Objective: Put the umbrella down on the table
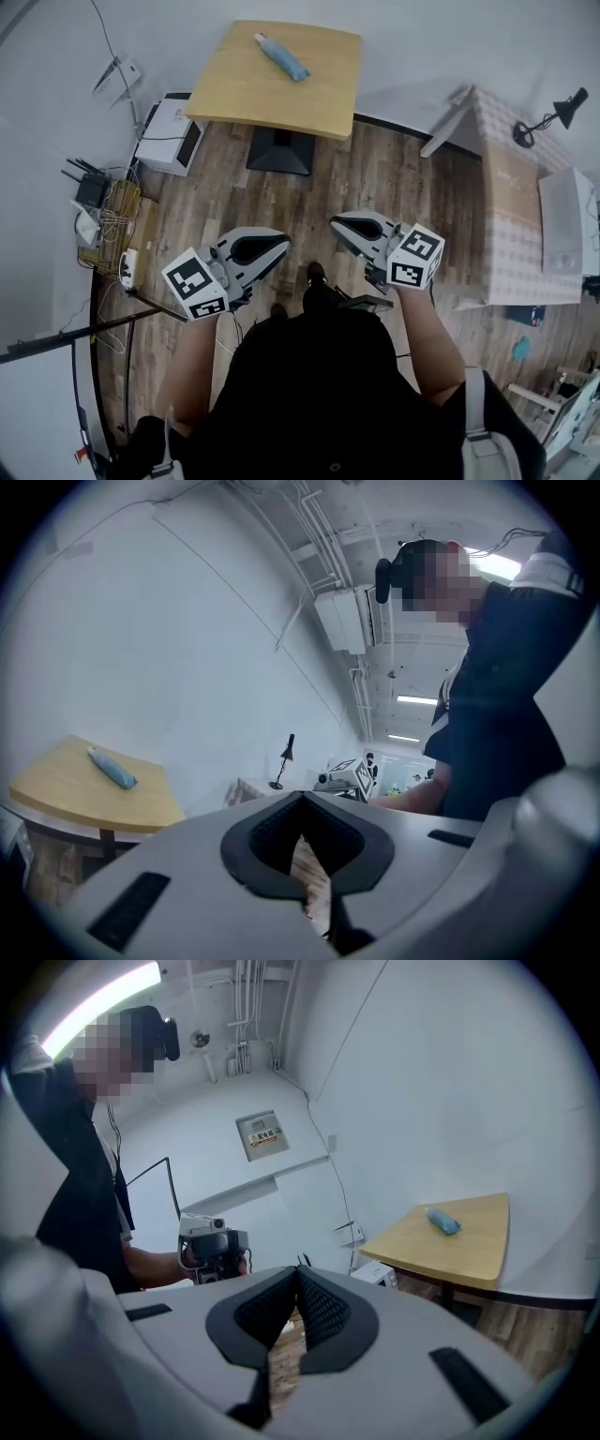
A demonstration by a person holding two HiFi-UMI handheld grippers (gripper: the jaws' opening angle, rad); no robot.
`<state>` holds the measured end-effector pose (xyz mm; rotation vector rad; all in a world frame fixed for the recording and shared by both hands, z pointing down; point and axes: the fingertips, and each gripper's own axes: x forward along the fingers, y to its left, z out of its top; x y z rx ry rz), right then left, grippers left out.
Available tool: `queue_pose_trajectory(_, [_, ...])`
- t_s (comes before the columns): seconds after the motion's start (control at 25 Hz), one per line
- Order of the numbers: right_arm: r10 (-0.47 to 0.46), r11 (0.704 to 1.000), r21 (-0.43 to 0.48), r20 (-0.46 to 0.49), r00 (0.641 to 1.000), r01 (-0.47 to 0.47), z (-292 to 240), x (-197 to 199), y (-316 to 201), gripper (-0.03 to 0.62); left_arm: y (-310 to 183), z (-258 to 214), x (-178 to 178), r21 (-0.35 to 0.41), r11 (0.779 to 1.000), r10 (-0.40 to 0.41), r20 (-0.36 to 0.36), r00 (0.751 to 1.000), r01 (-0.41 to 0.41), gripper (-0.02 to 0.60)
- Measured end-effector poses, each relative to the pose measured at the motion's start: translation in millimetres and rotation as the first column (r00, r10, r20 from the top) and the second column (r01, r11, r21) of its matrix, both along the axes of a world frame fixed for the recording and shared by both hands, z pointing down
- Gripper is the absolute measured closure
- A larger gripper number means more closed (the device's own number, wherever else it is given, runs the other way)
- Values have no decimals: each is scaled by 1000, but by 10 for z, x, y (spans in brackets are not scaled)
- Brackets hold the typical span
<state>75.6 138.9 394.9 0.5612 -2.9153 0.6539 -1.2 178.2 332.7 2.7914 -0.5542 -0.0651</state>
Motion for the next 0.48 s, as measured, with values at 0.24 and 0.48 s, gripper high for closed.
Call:
queue_pose_trajectory(0.24, [-4, 1000, -10, -23, 1000, 4, 71, -337, 576, 574, 561, 207, -430, -51, 999, -19, -29, 999, 17, 571])
queue_pose_trajectory(0.48, [7, 1000, -10, -41, 999, -8, 134, -478, 949, 574, 879, 340, -492, -82, 997, 5, -73, 997, -11, 570])
